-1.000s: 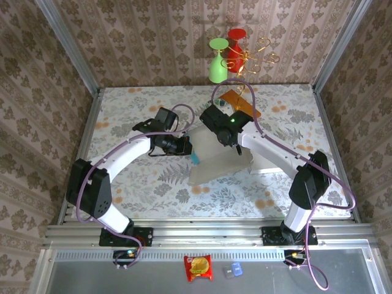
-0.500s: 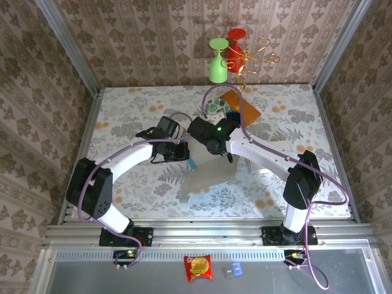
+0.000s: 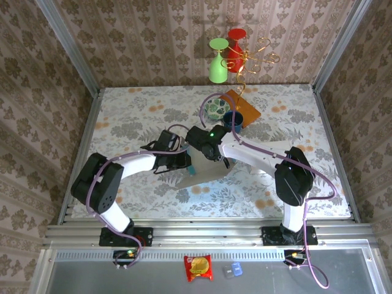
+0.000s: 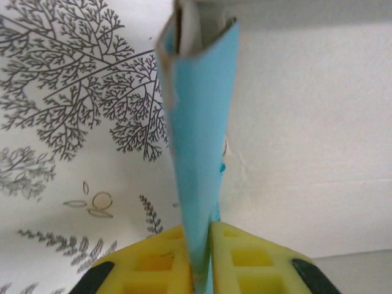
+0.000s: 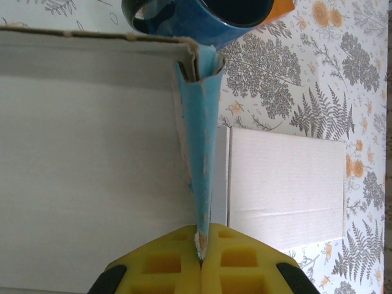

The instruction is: Fold the paper box

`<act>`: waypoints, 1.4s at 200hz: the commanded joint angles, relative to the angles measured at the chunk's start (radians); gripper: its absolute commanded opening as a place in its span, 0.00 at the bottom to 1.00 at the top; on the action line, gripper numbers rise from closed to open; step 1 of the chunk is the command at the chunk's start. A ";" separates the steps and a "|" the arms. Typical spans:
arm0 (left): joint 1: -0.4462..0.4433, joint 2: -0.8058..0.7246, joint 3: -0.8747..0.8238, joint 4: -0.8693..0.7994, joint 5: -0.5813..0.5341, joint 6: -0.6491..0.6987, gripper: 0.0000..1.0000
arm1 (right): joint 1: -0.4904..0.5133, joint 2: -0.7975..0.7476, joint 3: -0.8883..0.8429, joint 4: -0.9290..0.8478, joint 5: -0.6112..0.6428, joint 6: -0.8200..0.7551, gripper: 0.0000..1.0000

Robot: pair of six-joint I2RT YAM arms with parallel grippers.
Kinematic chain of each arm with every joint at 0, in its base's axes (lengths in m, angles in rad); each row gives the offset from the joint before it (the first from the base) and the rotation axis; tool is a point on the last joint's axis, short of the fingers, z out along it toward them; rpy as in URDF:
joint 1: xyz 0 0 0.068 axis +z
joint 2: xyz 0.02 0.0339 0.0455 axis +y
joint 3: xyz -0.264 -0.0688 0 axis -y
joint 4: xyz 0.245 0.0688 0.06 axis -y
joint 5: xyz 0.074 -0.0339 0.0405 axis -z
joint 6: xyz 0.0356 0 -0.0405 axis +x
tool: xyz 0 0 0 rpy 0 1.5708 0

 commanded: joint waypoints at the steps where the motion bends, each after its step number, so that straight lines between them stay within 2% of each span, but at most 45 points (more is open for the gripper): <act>1: 0.009 0.024 -0.033 0.070 -0.046 -0.034 0.19 | 0.010 0.006 -0.023 0.001 -0.014 0.001 0.00; 59: 0.003 0.028 -0.062 0.142 -0.062 -0.078 0.23 | 0.026 -0.025 -0.050 0.024 0.008 0.005 0.00; 91: -0.021 0.006 -0.083 0.155 -0.110 -0.100 0.17 | 0.042 -0.059 -0.073 0.053 0.047 0.011 0.00; 111: -0.041 -0.016 -0.091 0.137 -0.175 -0.109 0.05 | 0.052 -0.070 -0.081 0.052 0.072 0.022 0.00; 126: -0.066 -0.047 -0.094 0.108 -0.246 -0.122 0.03 | 0.061 -0.082 -0.091 0.054 0.098 0.031 0.00; 150: -0.129 -0.116 -0.111 0.039 -0.409 -0.182 0.05 | 0.077 -0.111 -0.131 0.079 0.122 0.051 0.00; 164: -0.146 -0.142 -0.135 0.051 -0.444 -0.203 0.00 | 0.086 -0.126 -0.159 0.097 0.128 0.059 0.00; 230: -0.155 -0.166 -0.164 0.013 -0.482 -0.213 0.00 | 0.109 -0.132 -0.192 0.116 0.142 0.084 0.00; 255: -0.153 -0.203 -0.198 0.079 -0.460 -0.201 0.00 | 0.111 -0.128 -0.194 0.119 0.138 0.083 0.00; 265: -0.148 -0.222 -0.206 0.104 -0.447 -0.186 0.12 | 0.111 -0.131 -0.197 0.123 0.137 0.078 0.00; 280: -0.142 -0.253 -0.211 0.128 -0.419 -0.146 0.24 | 0.111 -0.137 -0.202 0.129 0.137 0.072 0.00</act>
